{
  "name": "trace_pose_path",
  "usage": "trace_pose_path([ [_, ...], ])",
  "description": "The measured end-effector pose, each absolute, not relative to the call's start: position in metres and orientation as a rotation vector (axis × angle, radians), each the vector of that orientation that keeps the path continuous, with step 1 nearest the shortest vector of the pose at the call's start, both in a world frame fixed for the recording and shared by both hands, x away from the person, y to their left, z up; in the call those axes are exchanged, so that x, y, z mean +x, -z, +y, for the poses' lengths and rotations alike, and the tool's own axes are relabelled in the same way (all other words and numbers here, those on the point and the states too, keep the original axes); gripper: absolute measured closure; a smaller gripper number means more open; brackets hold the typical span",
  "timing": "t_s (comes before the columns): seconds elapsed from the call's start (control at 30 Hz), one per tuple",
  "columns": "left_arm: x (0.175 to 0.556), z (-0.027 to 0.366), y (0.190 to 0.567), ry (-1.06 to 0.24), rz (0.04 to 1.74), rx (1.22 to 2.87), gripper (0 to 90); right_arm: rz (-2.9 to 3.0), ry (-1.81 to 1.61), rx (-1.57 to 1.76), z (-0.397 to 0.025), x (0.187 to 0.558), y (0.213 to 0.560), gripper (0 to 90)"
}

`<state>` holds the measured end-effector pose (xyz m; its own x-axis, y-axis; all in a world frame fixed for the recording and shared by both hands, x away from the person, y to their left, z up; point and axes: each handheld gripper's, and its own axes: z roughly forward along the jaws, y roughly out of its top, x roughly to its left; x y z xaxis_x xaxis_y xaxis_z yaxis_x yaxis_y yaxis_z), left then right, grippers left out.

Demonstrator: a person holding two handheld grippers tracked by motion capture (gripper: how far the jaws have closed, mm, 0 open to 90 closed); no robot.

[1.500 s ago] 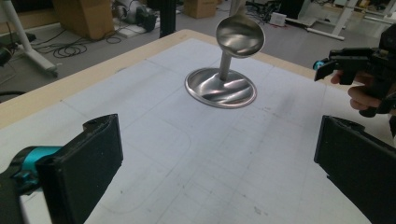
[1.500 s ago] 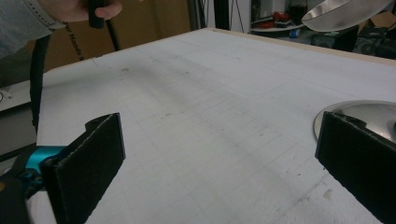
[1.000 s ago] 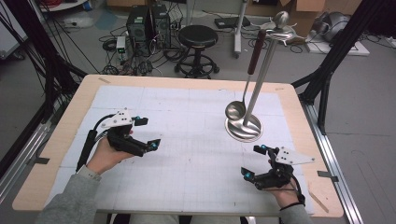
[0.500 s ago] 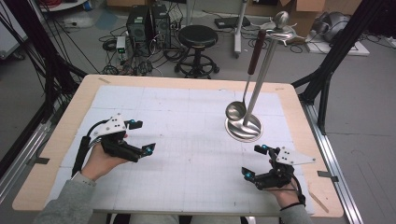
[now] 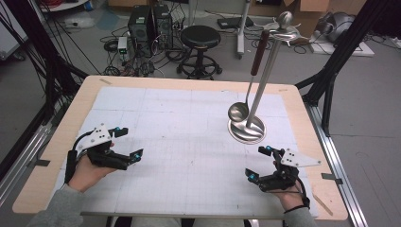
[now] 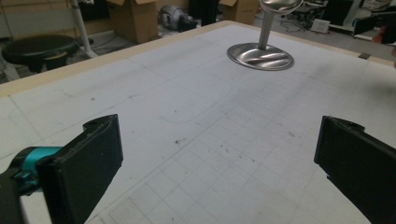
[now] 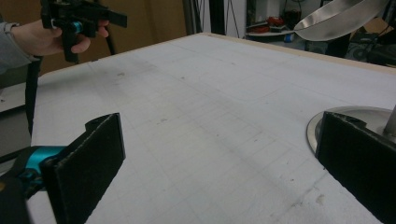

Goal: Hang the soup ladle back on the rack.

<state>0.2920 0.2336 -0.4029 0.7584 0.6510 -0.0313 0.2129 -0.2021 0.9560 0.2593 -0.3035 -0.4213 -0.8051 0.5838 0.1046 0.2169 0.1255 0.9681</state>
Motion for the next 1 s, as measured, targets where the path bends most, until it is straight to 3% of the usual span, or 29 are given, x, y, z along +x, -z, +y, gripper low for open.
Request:
trace_pose_path([
  [1.0,0.26,0.302,0.414,-0.664,0.863,1.579,1.7,1.916,-1.739,0.834,-0.32,0.257,0.411,0.5],
])
